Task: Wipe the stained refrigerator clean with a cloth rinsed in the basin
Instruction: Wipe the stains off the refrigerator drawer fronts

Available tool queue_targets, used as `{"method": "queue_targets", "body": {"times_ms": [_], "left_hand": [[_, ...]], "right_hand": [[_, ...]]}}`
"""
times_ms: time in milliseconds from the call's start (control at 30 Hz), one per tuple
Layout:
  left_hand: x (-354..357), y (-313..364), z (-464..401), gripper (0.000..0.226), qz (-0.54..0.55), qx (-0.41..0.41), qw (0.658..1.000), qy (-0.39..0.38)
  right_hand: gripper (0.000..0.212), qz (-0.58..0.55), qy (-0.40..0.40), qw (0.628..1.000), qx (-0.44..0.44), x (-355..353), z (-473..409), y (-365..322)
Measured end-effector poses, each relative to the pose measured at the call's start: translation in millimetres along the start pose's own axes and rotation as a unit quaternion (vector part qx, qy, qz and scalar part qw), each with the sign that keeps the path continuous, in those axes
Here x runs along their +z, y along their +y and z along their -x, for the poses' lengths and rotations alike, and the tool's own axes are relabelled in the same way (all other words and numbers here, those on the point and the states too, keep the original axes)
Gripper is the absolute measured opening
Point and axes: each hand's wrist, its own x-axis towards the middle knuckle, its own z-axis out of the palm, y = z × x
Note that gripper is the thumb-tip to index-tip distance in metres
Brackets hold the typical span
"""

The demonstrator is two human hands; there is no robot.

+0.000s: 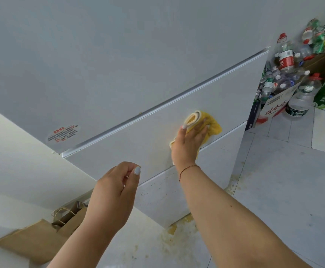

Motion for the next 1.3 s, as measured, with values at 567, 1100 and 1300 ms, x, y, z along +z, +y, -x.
{"method": "queue_targets", "body": {"times_ms": [567,1100,1300], "left_hand": [[-9,-24,6,0.019,-0.006,-0.013,1.000,-0.007],[-11,-49,-4,0.024,-0.011,-0.015,1.000,-0.015],[-19,-64,-16,0.024,-0.047,-0.015,0.999,-0.017]], "right_hand": [[0.124,-0.335,-0.084,0.833,0.432,48,67,8],[0.122,-0.367,0.032,0.833,0.413,51,33,39],[0.093,-0.412,-0.107,0.773,0.471,46,77,-22]]}}
